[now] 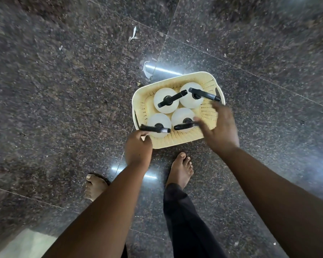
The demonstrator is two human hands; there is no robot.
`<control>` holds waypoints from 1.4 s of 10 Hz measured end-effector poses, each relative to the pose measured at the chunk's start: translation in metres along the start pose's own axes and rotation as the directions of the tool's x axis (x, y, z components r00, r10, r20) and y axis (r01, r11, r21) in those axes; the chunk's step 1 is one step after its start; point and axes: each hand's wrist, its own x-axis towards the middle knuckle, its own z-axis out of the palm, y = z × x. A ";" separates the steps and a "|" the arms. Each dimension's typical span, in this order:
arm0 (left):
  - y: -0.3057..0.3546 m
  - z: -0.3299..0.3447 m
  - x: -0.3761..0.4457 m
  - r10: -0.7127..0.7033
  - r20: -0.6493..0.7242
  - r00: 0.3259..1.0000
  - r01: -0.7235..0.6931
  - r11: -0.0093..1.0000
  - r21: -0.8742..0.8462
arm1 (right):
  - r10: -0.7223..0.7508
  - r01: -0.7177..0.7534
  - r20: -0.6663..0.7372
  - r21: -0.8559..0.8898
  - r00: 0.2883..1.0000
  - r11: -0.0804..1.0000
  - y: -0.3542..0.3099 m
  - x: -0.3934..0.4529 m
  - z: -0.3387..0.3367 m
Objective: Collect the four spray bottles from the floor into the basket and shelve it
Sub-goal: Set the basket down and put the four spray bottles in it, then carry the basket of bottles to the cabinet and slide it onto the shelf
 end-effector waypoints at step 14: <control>0.176 -0.136 -0.373 0.234 0.735 0.636 -0.631 0.707 0.321 | 0.934 -0.410 0.186 0.911 0.306 -0.047 -0.034 -0.480 -0.180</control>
